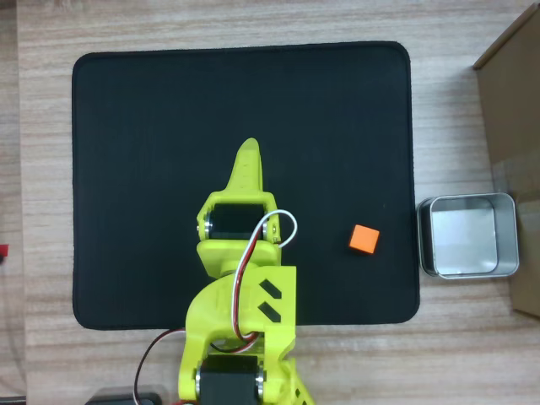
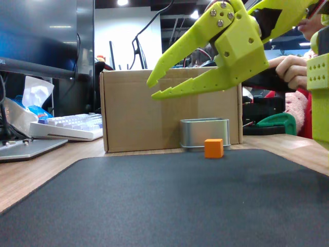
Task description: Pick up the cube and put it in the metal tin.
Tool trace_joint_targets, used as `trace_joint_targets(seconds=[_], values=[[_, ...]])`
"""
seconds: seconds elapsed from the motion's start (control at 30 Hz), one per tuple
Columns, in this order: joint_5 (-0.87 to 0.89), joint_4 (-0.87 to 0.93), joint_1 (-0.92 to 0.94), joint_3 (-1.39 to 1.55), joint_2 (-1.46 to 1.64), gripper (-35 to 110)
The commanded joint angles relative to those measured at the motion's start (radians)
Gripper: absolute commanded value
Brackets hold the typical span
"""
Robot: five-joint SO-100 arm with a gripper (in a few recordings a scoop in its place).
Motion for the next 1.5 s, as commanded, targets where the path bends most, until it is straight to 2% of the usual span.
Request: trace_joint_targets(seconds=[0.0, 0.2, 0.4, 0.67, 0.97, 1.0, 1.03, 1.07, 1.1, 1.2, 1.23, 1.47], values=[[-0.133, 0.236, -0.052, 0.012, 0.02, 0], [-0.058, 0.163, -0.037, 0.002, 0.009, 1], [0.041, 0.146, 0.006, -0.132, -0.084, 5], [0.186, 0.15, 0.133, -0.377, -0.368, 6], [0.276, 0.42, 0.21, -0.701, -0.681, 14], [0.29, 0.453, 0.219, -0.716, -0.696, 18], [0.291, 0.502, 0.218, -0.753, -0.732, 18], [0.29, 0.554, 0.222, -0.778, -0.764, 29], [0.272, 0.6, 0.225, -0.802, -0.796, 33], [0.206, 0.676, 0.235, -0.865, -0.865, 34], [0.183, 0.719, 0.235, -0.89, -0.896, 40], [0.003, 0.785, 0.373, -0.963, -1.058, 46]])
